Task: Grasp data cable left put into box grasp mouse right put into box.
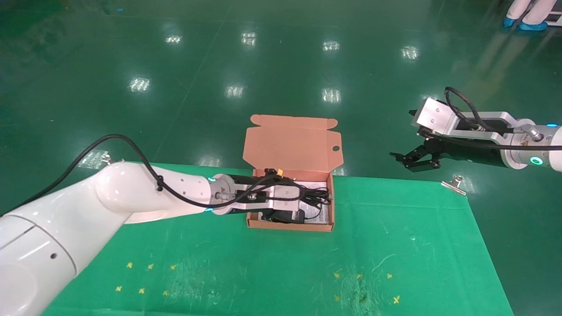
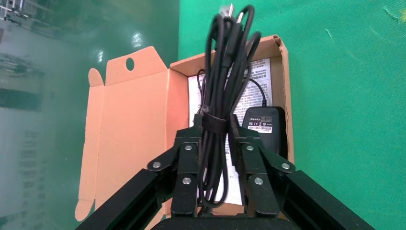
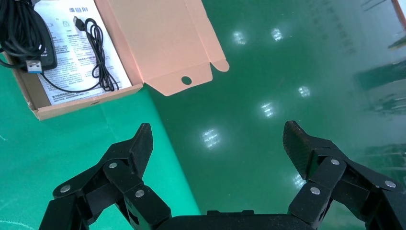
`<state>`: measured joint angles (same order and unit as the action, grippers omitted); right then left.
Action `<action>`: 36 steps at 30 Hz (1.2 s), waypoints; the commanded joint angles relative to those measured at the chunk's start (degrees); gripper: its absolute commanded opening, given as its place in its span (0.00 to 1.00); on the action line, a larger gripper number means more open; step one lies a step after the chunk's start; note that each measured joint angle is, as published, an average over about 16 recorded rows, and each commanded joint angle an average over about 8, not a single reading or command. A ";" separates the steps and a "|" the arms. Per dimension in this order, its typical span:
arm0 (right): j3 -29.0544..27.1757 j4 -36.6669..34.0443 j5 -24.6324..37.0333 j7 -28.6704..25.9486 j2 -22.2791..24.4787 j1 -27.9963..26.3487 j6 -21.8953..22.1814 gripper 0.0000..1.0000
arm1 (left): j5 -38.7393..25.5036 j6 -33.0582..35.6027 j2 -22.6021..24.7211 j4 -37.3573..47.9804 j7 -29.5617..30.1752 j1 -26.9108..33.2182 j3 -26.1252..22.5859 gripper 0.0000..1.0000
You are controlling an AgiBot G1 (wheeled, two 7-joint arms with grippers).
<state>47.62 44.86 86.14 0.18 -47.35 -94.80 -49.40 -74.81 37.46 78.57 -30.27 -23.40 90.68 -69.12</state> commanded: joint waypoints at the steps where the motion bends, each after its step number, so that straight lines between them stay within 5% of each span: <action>1: 0.00 -0.12 0.00 0.06 -0.06 0.00 0.01 1.00 | -0.10 0.00 -0.02 0.00 0.04 0.01 0.05 1.00; 14: -0.15 -0.43 -0.16 0.32 -0.28 -0.21 0.16 1.00 | -0.17 -0.36 -1.42 -1.72 0.24 0.35 0.53 1.00; 23: -1.43 1.26 0.04 2.18 0.24 -3.84 1.26 1.00 | -2.82 -3.83 -1.98 -2.41 -0.67 6.77 0.29 1.00; 36: -2.54 4.52 -0.58 3.74 2.20 -4.31 -1.91 1.00 | -1.75 -2.32 -3.87 -3.34 1.41 8.76 3.08 1.00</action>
<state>44.61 49.70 84.84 3.64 -45.03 -98.48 -51.79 -76.09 35.86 74.16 -34.17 -21.57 98.79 -65.38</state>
